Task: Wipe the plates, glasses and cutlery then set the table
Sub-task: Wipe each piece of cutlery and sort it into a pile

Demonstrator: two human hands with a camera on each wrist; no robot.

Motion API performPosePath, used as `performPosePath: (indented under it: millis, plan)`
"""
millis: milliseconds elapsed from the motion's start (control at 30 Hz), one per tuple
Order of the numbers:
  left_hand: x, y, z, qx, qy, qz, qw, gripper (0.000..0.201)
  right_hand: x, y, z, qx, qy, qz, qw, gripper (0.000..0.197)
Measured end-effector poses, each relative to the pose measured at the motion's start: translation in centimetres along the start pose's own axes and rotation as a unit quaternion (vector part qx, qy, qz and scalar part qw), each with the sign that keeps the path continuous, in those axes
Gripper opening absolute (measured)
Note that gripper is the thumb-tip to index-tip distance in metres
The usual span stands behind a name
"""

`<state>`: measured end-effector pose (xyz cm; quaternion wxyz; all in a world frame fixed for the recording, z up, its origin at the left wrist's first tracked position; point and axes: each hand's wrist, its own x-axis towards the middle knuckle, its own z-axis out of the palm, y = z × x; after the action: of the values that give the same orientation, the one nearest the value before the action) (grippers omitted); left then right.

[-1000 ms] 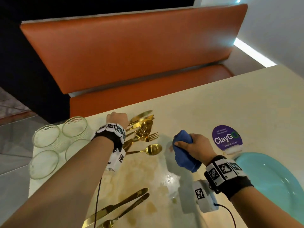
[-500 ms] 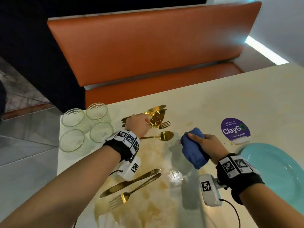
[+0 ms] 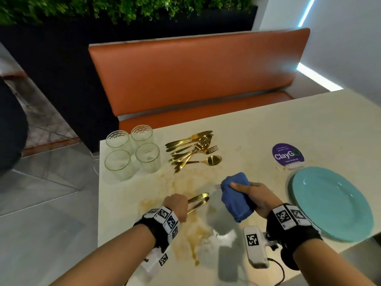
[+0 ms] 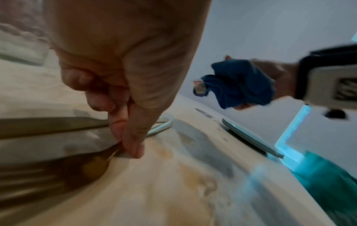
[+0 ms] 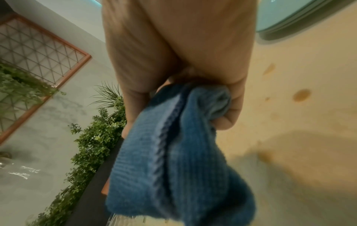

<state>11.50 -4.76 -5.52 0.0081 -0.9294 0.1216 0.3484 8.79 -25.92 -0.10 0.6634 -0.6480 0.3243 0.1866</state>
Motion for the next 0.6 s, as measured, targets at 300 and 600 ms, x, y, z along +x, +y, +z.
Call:
performPosePath:
  millis: [300, 600]
  plan:
    - [-2.7, 0.5, -4.1, -0.415, 0.08, 0.011, 0.906, 0.022, -3.9, 2.2, 2.5, -0.018, -0.019, -0.051, 0.998, 0.023]
    - [-4.3, 2.8, -4.8, -0.617, 0.101, 0.061, 0.778, 0.022, -5.8, 2.8, 6.9, -0.158, 0.012, -0.1, 0.982, 0.019]
